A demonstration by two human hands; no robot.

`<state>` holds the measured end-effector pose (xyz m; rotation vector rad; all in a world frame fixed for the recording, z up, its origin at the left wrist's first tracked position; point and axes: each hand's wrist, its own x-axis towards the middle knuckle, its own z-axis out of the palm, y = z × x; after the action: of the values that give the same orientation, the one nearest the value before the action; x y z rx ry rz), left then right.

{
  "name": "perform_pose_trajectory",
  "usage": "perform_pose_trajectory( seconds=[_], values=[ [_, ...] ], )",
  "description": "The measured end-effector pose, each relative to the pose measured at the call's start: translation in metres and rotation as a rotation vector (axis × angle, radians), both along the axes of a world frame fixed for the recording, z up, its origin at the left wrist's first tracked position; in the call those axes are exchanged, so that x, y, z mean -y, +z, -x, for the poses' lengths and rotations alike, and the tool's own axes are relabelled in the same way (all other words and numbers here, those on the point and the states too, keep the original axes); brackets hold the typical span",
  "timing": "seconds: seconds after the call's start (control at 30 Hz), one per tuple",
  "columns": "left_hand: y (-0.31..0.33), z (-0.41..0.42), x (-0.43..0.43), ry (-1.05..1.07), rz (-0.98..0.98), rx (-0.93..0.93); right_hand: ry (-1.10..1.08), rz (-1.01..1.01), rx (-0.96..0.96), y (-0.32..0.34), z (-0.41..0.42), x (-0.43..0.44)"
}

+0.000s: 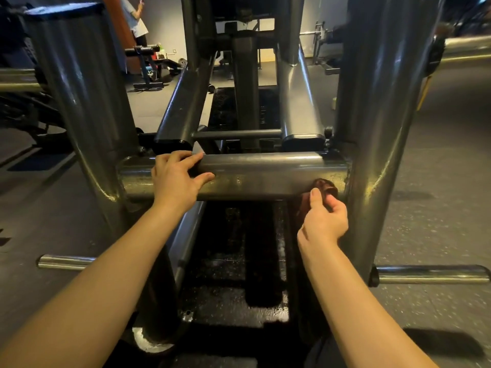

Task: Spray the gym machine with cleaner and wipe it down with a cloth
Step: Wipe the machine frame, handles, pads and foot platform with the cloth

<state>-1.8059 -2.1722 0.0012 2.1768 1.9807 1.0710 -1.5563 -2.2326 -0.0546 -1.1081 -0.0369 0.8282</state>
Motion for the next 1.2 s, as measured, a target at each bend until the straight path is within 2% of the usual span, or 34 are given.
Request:
perform_pose_trajectory(
  seconds=[0.1, 0.27, 0.37, 0.43, 0.5, 0.6, 0.7, 0.77, 1.03, 1.2],
  values=[
    [0.000, 0.000, -0.003, -0.002, -0.001, -0.005, 0.053, 0.026, 0.041, 0.000, 0.031, -0.004],
    [0.003, 0.005, -0.008, 0.010, 0.002, -0.054, 0.369, 0.014, 0.022, 0.007, 0.105, -0.009],
    [0.008, 0.008, -0.009, -0.009, 0.035, -0.099, 0.539, -0.007, -0.046, 0.020, 0.093, -0.001],
    [0.009, 0.011, -0.009, -0.035, 0.032, -0.120, 0.612, -0.106, 0.002, 0.035, 0.073, 0.011],
    [0.009, 0.015, -0.008, -0.055, 0.016, -0.161, 0.619, -0.221, 0.243, 0.054, 0.054, 0.021],
    [0.005, 0.029, -0.006, -0.019, -0.028, -0.197, 0.569, -0.297, 0.967, 0.080, 0.031, 0.010],
    [-0.001, 0.051, -0.003, 0.059, -0.045, -0.141, 0.634, -0.208, 1.615, 0.071, 0.031, -0.024],
    [-0.006, 0.067, -0.001, 0.094, -0.065, -0.136, 0.613, -0.156, 1.903, 0.055, 0.045, -0.046],
    [-0.020, 0.135, -0.003, 0.209, -0.108, 0.053, 0.714, -0.329, 2.034, 0.067, 0.131, -0.064],
    [-0.028, 0.175, -0.012, 0.219, -0.158, 0.092, 0.867, -0.283, 2.030, 0.087, 0.188, -0.079]
  ],
)
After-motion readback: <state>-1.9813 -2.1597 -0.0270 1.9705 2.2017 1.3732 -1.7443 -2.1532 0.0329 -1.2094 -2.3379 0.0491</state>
